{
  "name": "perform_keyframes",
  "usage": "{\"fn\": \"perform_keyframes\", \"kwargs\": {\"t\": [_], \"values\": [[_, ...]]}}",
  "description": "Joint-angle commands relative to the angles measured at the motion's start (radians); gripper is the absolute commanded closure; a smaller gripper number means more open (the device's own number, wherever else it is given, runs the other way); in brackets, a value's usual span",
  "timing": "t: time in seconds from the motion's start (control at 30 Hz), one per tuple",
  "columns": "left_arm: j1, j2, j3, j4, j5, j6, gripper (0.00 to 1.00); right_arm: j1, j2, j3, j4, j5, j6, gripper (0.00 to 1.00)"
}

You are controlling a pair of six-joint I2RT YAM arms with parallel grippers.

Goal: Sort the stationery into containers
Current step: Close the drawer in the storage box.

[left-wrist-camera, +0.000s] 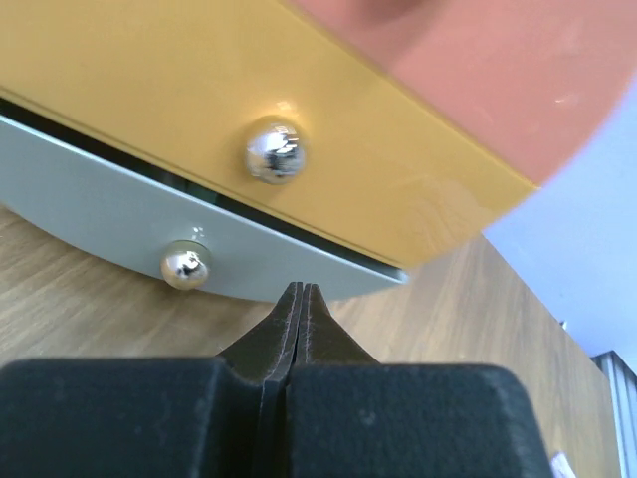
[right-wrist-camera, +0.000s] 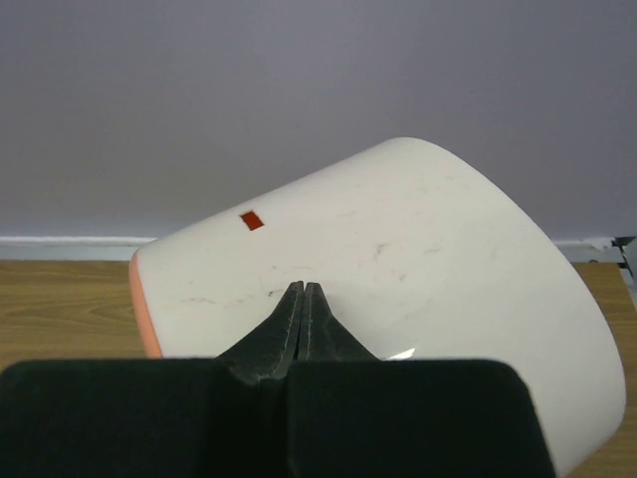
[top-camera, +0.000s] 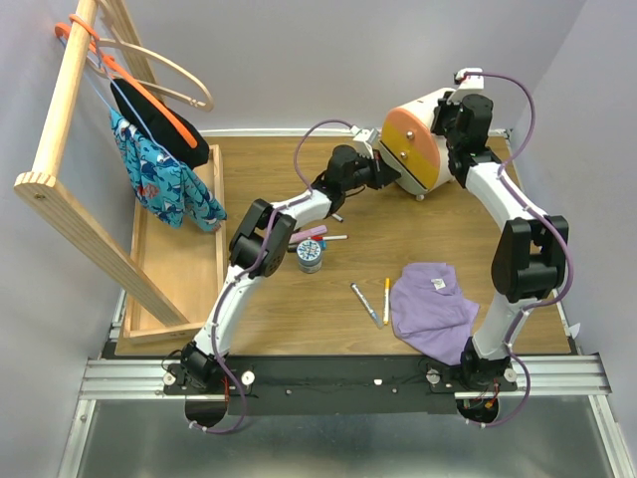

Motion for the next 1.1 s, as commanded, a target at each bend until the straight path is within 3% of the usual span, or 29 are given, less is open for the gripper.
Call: {"fn": "perform_keyframes", "kwargs": {"t": [0.0,0.13,0.5,0.87,1.07], "values": [[0.008,-0.149,-0.126,0.118,0.039,0.000,1.00,-0.033,-0.013,0.054,-0.013,0.198,0.034,0.99],[0.014,-0.142,-0.135,0.066,0.013,-0.011,1.00,-0.084,0.041,0.116,-0.007,0.267,0.047,0.99],[0.034,0.021,0.122,-0.110,-0.053,0.047,1.00,-0.210,0.228,0.322,-0.036,0.281,0.143,0.99],[0.039,0.030,0.099,-0.153,-0.059,0.049,1.00,-0.251,0.369,0.431,-0.048,0.210,0.187,0.99],[0.031,0.078,0.159,-0.191,-0.065,0.058,1.00,-0.251,0.383,0.425,-0.072,0.150,0.212,0.99]]}}
